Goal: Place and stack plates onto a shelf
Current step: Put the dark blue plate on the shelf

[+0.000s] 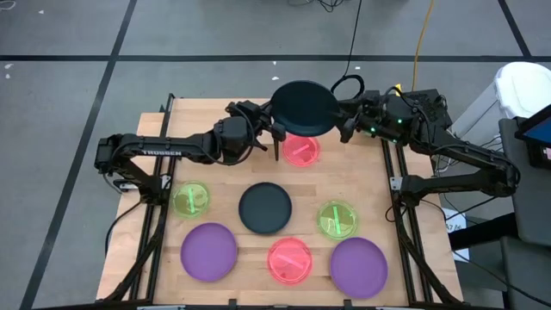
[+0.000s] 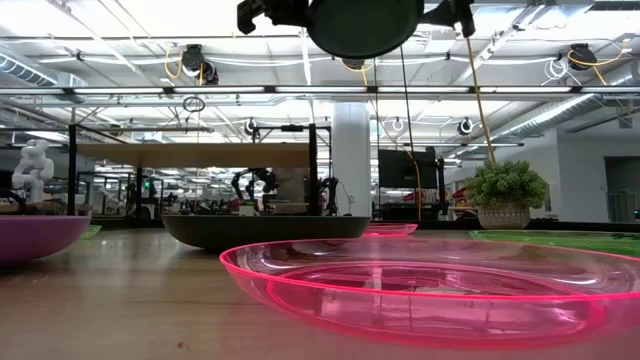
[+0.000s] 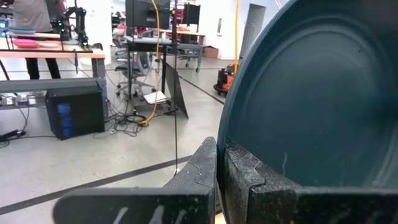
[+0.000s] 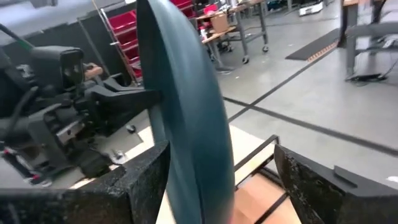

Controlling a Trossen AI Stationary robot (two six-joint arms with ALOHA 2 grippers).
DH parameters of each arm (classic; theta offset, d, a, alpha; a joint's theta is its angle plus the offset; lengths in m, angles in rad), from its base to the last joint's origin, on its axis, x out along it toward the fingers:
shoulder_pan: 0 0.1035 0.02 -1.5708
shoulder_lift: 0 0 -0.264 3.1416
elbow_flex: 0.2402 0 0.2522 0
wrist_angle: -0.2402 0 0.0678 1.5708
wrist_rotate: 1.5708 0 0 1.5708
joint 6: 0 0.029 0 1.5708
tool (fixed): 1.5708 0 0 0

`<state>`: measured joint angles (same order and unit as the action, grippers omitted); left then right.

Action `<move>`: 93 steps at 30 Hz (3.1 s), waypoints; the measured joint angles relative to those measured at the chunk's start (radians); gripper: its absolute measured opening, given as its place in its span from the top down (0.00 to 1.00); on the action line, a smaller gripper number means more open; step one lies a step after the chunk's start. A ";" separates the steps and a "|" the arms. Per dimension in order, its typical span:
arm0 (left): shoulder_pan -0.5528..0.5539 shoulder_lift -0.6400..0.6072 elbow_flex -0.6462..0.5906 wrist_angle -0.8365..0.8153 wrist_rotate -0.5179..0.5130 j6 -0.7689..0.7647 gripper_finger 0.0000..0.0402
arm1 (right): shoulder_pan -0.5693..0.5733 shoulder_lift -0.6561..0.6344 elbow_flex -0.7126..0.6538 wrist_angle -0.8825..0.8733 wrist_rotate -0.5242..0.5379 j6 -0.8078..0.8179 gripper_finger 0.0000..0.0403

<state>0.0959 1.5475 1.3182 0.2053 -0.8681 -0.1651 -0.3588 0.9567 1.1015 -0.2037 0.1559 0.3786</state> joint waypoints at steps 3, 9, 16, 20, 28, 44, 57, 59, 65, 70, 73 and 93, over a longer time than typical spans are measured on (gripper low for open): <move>0.004 -0.002 0.000 -0.014 -0.010 -0.001 0.98 | 0.000 -0.002 0.000 0.000 -0.005 0.047 0.32; 0.015 -0.061 0.000 -0.119 -0.031 -0.003 0.98 | 0.000 -0.006 0.000 -0.004 -0.030 0.084 0.31; 0.019 -0.174 0.000 -0.322 -0.043 -0.030 0.98 | 0.000 -0.007 0.000 -0.004 -0.030 0.082 0.32; 0.019 -0.234 0.000 -0.432 -0.075 -0.097 0.98 | 0.000 -0.007 0.000 -0.008 -0.030 0.082 0.32; 0.035 -0.342 -0.001 -0.728 -0.110 -0.391 0.98 | 0.000 -0.007 0.000 -0.011 -0.071 0.083 0.32; 0.091 -0.373 -0.001 -1.436 -0.038 -1.295 0.98 | 0.001 -0.007 0.000 -0.012 -0.171 0.133 0.32; 0.118 -0.368 -0.001 -1.713 0.086 -1.751 0.98 | 0.001 -0.007 0.000 -0.016 -0.187 0.105 0.32; 0.120 -0.368 -0.001 -1.736 0.086 -1.813 0.98 | 0.001 -0.007 0.000 -0.016 -0.187 0.104 0.32; 0.147 -0.357 -0.001 -1.754 0.128 -2.009 0.98 | 0.001 -0.007 0.000 -0.015 -0.187 0.103 0.32; 0.173 -0.323 -0.002 -1.737 0.139 -2.018 0.98 | 0.001 -0.007 0.000 -0.015 -0.187 0.091 0.32; 0.191 -0.305 -0.002 -1.686 0.158 -2.034 0.98 | 0.001 -0.007 0.000 -0.015 -0.187 0.088 0.32; 0.314 -0.311 -0.076 -1.746 0.292 -2.047 0.98 | 0.001 -0.007 0.000 -0.018 -0.187 0.105 0.32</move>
<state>0.4102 1.2367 1.2423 -1.5405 -0.5759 -2.2124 -0.3580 0.9497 1.1015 -0.2214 -0.0311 0.4839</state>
